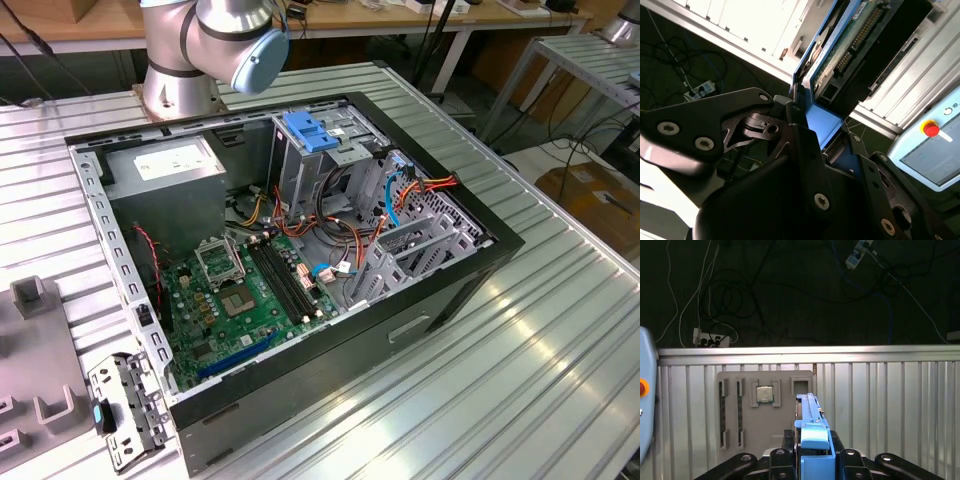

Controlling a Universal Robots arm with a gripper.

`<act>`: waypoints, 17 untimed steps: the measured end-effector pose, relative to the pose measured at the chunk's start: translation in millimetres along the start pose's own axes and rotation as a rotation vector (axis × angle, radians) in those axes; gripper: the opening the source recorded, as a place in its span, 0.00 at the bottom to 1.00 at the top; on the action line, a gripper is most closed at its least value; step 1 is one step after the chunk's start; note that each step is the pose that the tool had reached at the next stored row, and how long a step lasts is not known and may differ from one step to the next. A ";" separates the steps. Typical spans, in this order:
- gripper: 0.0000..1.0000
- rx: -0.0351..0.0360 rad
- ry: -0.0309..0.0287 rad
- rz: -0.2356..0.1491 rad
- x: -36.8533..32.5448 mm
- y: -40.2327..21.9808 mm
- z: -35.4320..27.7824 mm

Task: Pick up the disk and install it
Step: 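Pick up the disk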

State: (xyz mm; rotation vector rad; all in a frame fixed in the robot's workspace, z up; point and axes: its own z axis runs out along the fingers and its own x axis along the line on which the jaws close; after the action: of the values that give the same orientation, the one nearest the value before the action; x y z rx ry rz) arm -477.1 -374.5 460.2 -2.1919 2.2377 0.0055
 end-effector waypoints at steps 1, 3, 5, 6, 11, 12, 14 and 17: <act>0.37 0.0000 0.0001 0.000 0.0 0.0 -1.4; 0.37 0.0001 0.0004 0.000 -0.1 0.0 -4.2; 0.37 0.0000 0.0010 0.000 -0.2 0.0 -6.6; 0.37 0.0001 0.0011 0.000 -0.2 0.0 -7.3; 0.37 0.0001 0.0025 0.000 -0.4 0.0 -11.8; 0.37 0.0001 0.0028 0.000 -0.4 0.0 -12.4; 0.37 0.0001 0.0034 0.000 -0.5 0.0 -14.0; 0.37 0.0001 0.0043 0.000 -0.5 0.0 -15.7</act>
State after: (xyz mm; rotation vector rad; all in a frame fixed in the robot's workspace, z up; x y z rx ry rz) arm -477.1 -374.1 476.0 -2.1940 2.2399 0.0007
